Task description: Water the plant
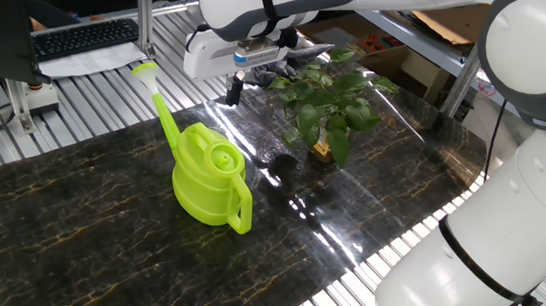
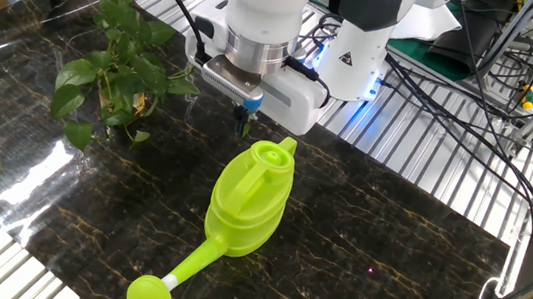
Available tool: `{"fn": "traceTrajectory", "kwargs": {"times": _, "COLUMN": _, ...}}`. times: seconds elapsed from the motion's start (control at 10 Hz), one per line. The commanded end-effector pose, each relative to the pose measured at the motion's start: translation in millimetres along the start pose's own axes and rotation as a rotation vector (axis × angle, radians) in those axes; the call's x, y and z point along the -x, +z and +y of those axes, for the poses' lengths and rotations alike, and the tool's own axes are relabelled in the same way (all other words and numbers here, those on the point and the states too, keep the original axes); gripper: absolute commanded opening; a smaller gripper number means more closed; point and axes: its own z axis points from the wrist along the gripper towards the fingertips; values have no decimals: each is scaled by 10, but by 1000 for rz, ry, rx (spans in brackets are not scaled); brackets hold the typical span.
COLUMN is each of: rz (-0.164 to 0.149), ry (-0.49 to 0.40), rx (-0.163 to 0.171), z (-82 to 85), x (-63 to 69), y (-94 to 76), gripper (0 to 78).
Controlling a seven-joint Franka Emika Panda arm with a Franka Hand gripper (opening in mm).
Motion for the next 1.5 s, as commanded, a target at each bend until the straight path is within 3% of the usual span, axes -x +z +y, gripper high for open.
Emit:
{"fn": "traceTrajectory", "kwargs": {"times": 0.1, "rz": 26, "ry": -155, "rx": 9, "z": 0, "x": 0, "y": 0, "gripper": 0}}
{"fn": "traceTrajectory", "kwargs": {"times": 0.2, "rz": 26, "ry": -160, "rx": -5, "z": 0, "x": 0, "y": 0, "gripper": 0}}
{"fn": "traceTrajectory", "kwargs": {"times": 1.5, "rz": 42, "ry": -170, "rx": -6, "z": 0, "x": 0, "y": 0, "gripper": 0}}
